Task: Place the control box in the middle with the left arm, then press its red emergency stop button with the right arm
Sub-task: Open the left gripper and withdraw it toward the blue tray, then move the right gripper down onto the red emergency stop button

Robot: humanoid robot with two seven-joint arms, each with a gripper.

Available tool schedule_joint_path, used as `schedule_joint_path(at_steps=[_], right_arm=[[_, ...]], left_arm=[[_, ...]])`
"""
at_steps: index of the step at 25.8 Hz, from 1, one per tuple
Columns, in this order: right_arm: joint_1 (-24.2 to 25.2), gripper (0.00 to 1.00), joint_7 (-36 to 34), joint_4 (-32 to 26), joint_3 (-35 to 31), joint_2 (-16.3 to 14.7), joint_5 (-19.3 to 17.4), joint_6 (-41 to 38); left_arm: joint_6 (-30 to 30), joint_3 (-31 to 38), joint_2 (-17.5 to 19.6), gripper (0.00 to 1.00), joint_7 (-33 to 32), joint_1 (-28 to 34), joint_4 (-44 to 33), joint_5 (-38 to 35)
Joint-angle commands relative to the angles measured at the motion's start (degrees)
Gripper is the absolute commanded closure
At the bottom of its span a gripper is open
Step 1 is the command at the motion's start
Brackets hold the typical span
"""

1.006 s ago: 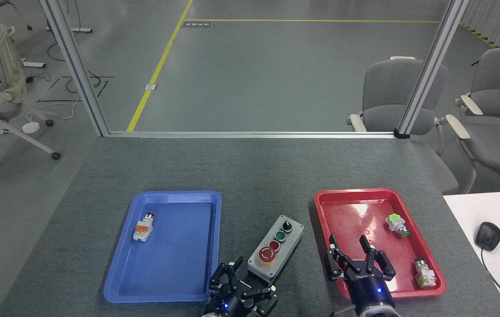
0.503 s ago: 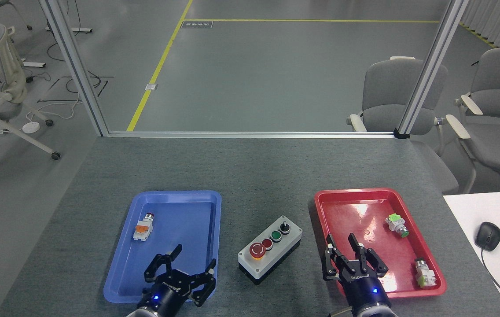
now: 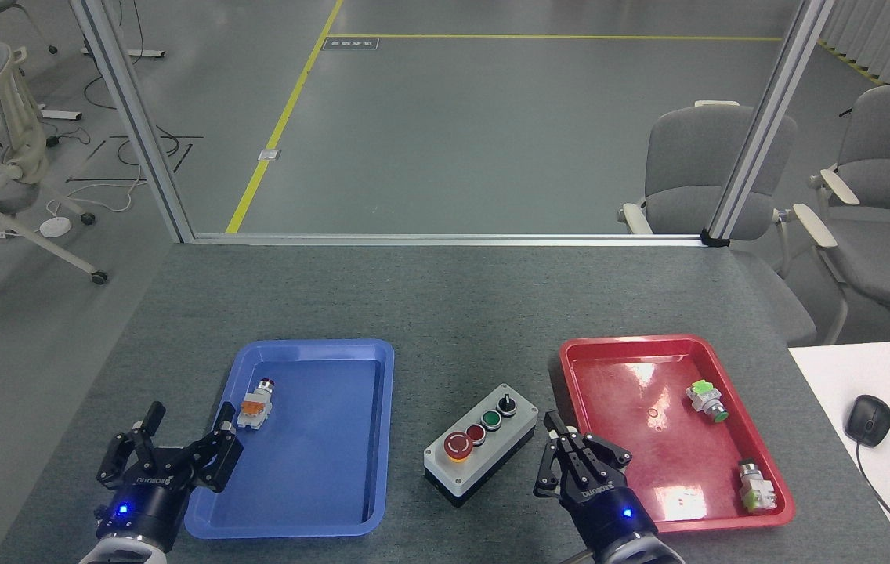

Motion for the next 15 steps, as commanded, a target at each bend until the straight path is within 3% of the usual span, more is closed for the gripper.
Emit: schedule_joint_path(at_steps=[1,5,10,15], right_arm=[[-2.46,1.0,1.06,0.6,3.61,0.44,0.14,0.61],[-4.3,1.0,1.33,2.89,6.07,1.23,0.41,0.43],[-6.15,1.0,1.42,7.19,9.67,2.19,0.58,0.87],[-6.94,1.0,1.42,9.65,12.66,2.72,0.76,3.68]], left_arm=[[3.29,0.95,0.19,0.02,-0.35,-0.7,-0.12,0.97],[4.17,0.95,0.37,0.02,-0.79,-2.63,0.14,0.88],[10.32,0.42,-0.25,0.02,-0.79,-6.67,2.16,0.97],[10.67,0.34,-2.71,0.01,-0.79,-7.64,3.31,0.97]])
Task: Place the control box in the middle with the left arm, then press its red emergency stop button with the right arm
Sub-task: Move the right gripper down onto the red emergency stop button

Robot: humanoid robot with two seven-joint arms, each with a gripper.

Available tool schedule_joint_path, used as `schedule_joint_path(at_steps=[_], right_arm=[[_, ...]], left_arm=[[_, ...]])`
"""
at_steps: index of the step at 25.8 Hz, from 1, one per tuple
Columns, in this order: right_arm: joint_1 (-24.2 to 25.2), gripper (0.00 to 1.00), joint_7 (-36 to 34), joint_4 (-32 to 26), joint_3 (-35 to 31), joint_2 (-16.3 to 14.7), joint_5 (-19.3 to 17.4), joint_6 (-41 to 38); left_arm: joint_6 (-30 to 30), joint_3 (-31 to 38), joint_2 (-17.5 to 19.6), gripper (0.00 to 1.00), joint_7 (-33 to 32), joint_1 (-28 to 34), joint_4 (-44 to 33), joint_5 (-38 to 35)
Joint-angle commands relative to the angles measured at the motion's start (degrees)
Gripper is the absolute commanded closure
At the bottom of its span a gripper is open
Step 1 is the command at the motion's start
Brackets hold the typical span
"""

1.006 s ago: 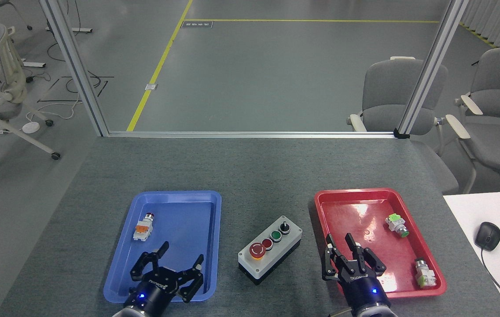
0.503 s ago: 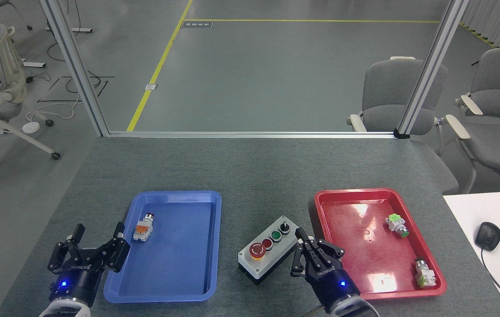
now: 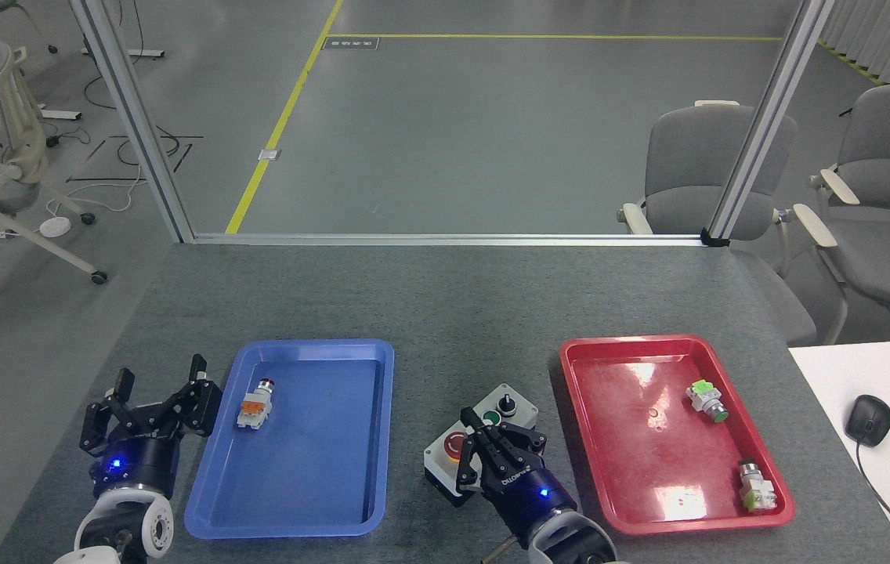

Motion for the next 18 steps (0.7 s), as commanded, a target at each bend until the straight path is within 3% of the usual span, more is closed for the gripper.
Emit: schedule_joint_path(at_steps=[1,18], right_arm=[[-0.7,1.0,-0.01,2.16,2.52,0.21,0.02,1.48],[-1.31,1.0,-0.18,8.23,2.87,0.3,0.1,2.89]], left_arm=[[0.48,-0.06,-1.13,0.01,0.04,-0.56,0.47,0.1],[-0.31,0.2,-1.04,0.01,0.22,-0.03,0.3,1.25]])
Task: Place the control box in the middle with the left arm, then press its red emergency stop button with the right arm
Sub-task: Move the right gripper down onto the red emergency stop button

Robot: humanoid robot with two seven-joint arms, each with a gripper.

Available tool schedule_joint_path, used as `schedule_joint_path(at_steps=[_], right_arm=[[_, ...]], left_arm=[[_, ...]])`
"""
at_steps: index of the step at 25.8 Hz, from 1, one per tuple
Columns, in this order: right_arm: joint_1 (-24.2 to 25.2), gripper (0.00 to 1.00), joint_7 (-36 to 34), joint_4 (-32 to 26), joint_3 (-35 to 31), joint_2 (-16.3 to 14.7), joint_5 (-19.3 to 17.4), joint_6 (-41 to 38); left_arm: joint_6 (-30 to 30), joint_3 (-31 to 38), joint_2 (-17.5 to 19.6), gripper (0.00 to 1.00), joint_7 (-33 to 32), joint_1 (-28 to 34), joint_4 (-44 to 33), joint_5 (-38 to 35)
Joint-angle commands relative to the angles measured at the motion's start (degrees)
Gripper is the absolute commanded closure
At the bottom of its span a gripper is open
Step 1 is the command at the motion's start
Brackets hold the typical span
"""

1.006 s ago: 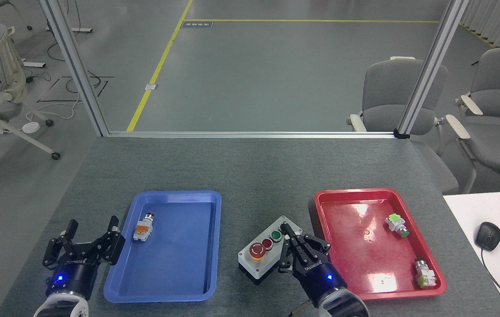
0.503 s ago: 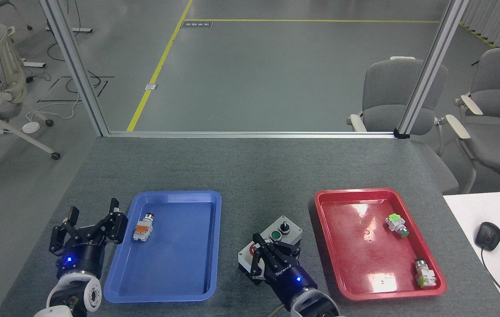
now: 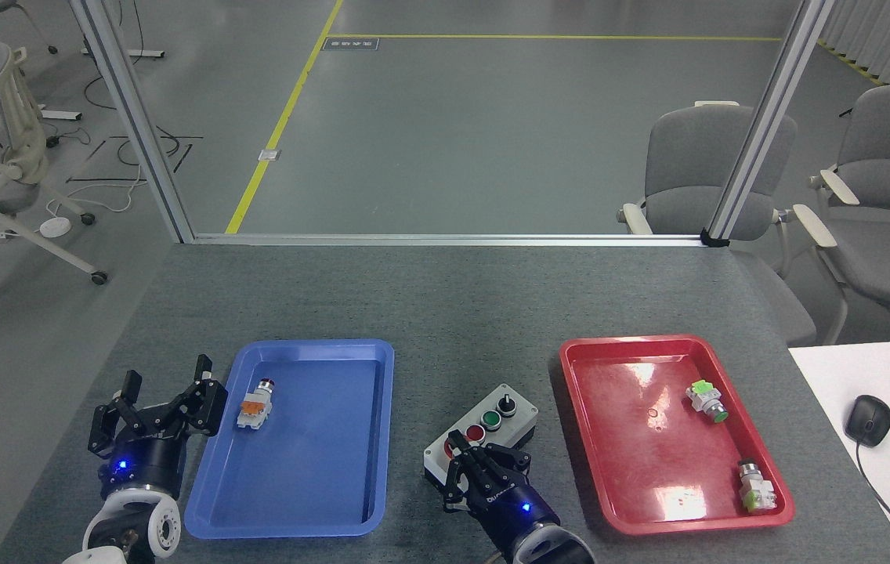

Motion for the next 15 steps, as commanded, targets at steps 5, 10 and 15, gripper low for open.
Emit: schedule_joint_path(at_steps=[5,10,15], right_arm=[[-0.31,1.0,0.53,0.45,-0.17,0.14,-0.3,-0.04],[-1.45,0.96,-0.61,-1.66,-1.58,1.46,-2.5,0.05],[-1.72,0.03,-2.37,-4.82,-5.89,1.63,-6.45,1.72]], left_arm=[[-0.03,0.0,0.07,0.01,-0.02,0.06,0.09,0.1],[-0.03,0.09,0.6,0.01,-0.02,-0.11,-0.09,0.01],[-0.03,0.09,0.86,0.01,-0.02,0.15,-0.44,0.01]])
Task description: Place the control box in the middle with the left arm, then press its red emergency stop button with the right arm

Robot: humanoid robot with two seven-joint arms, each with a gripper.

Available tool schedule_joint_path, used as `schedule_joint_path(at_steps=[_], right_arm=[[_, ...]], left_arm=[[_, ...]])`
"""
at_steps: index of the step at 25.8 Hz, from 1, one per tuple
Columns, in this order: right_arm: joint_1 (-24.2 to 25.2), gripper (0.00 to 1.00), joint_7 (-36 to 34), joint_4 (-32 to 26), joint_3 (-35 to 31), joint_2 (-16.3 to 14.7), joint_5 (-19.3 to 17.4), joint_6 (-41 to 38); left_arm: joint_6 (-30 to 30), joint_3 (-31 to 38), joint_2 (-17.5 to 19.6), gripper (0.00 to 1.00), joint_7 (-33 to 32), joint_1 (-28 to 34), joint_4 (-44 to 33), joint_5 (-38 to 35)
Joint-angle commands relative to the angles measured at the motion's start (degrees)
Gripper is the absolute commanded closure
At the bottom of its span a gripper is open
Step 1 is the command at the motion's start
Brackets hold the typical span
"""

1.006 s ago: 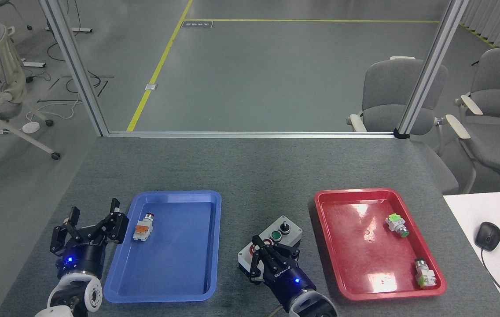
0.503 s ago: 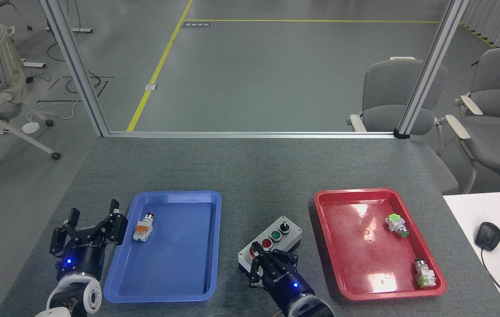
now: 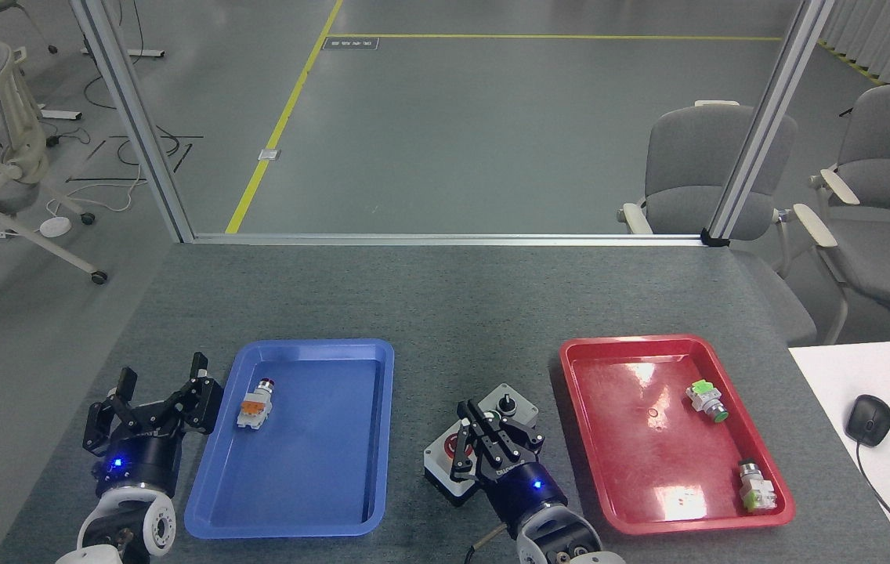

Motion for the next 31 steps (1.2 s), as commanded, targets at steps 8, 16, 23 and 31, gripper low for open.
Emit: schedule_joint_path(at_steps=[8,16,23,31], right_arm=[[-0.03,0.02,-1.17,-2.06,-9.05,-2.81,-2.19,0.11],[0.59,0.02,-1.17,-2.06,-17.49,-7.46,-2.28,0.2],[1.03,0.02,-1.35,-2.06,-21.71,-10.36,-2.28,0.29],[1.73,0.02,-2.22,-2.06,-22.76,-11.95,-2.81,0.64]], left_arm=[[0.01,-2.01,-1.05,0.01,0.15,3.06,1.29,0.26],[0.19,-2.63,-2.28,0.01,0.06,2.8,3.75,0.08],[0.19,-2.54,-2.72,0.01,0.15,2.8,3.84,0.17],[0.1,-2.54,-2.72,0.01,0.15,2.8,3.84,0.26]])
